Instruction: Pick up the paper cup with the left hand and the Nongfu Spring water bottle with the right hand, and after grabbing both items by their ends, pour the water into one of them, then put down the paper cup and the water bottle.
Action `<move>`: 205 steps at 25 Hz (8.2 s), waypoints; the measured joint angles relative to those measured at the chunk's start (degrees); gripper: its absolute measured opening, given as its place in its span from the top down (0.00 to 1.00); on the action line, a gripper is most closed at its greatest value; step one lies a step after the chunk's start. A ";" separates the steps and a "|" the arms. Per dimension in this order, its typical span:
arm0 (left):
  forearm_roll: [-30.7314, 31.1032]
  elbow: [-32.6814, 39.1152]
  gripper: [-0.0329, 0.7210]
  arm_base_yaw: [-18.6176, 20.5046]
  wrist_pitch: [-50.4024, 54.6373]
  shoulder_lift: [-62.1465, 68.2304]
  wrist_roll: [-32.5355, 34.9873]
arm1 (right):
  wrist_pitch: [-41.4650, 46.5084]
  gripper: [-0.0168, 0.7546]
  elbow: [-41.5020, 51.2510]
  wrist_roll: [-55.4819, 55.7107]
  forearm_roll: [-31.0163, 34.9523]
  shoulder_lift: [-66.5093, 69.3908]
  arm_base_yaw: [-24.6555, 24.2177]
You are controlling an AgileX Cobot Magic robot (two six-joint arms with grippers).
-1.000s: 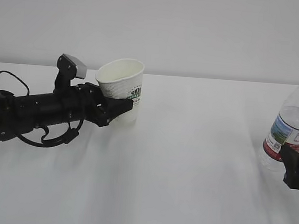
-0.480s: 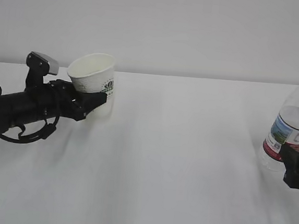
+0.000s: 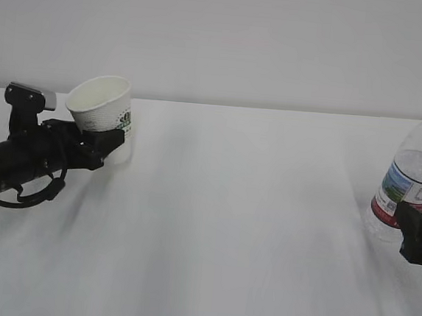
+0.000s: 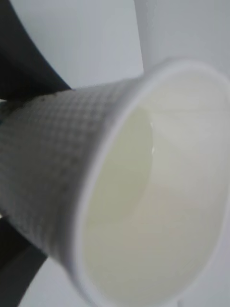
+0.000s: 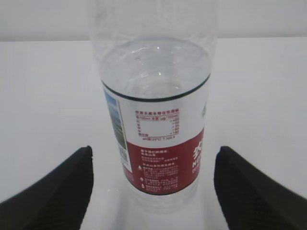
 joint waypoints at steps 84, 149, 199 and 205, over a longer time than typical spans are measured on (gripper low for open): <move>-18.76 3.57 0.17 0.09 -0.23 1.30 5.00 | 0.00 0.21 -1.40 0.88 0.83 0.00 0.00; -15.46 19.80 0.09 0.09 -2.86 -6.81 -2.31 | 0.00 0.21 5.18 1.41 1.65 -0.63 0.00; -7.62 25.58 0.17 0.09 29.19 -63.15 -6.99 | 37.54 0.21 -6.55 8.12 3.21 -49.40 0.00; -7.62 25.66 0.18 0.09 41.64 -73.13 -8.76 | 49.21 0.21 -11.05 8.28 3.21 -56.33 0.00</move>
